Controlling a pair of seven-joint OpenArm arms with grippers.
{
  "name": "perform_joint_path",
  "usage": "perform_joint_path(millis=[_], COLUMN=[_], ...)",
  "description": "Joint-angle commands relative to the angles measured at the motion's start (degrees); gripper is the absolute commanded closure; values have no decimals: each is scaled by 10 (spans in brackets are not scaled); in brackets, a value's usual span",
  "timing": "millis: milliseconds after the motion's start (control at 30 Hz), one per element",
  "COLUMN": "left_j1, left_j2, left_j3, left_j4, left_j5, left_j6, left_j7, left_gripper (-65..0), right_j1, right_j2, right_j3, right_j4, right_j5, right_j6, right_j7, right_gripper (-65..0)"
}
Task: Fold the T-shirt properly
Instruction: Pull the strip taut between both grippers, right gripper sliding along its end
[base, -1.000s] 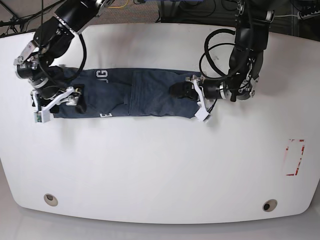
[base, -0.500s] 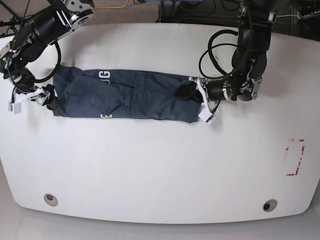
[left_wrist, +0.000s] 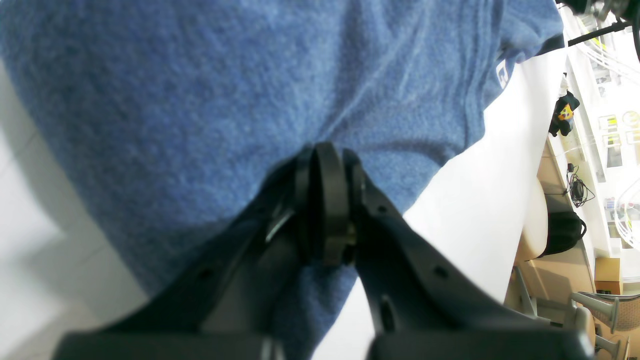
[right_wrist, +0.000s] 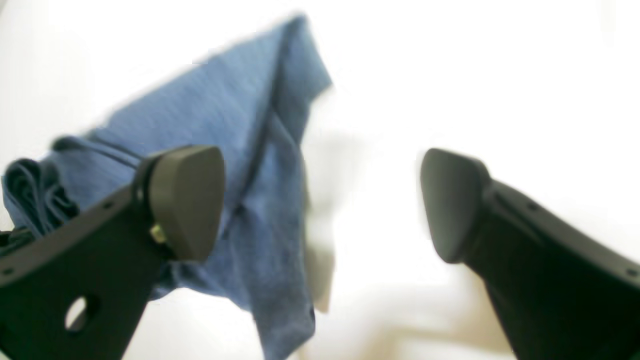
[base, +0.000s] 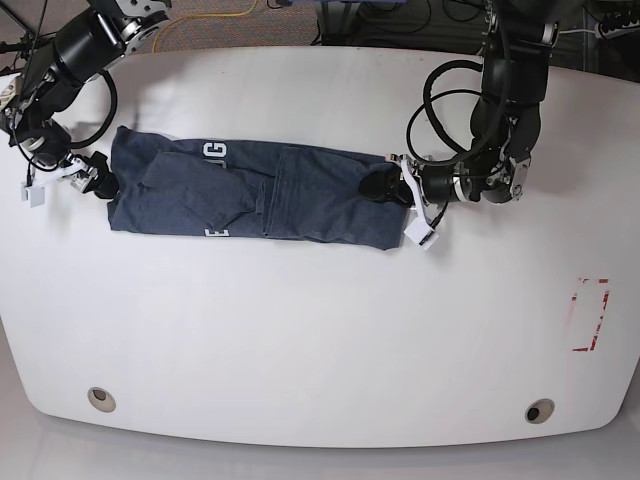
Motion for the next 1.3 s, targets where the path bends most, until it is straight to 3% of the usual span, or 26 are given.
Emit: perform_joint_path(millis=[0, 267, 600, 767, 833, 1100, 1133, 1267], left_j1=[1, 1, 1, 1, 1, 2, 2, 13], left_j2=[-9, -9, -9, -9, -9, -7, -6, -6], left_j3=[0, -1, -1, -1, -1, 3, 3, 11], left_j4=[2, -2, -3, -3, -3, -2, 1, 1], left_j5=[52, 52, 54, 54, 54, 56, 56, 56], left_j6=[17, 17, 17, 17, 17, 17, 17, 17], left_j7=[33, 33, 33, 33, 33, 33, 33, 34], left_gripper=[-10, -10, -10, -10, -10, -10, -10, -11], right_j1=[0, -10, -10, -10, -10, -17, -17, -21], right_j2=[12, 5, -61, -71, -72, -68, -68, -51], right_j3=[-1, -39, -59, -81, -81, -82, -82, -82], right_j4=[-6, -8, -8, -8, -8, -8, -8, 6], right_j5=[17, 19, 13, 13, 13, 13, 13, 13], right_j6=[3, 3, 3, 3, 3, 3, 3, 3], right_j7=[27, 28, 28, 37, 44, 56, 56, 56], right_gripper=[-585, -585, -577, -564, -515, -29, 0, 0])
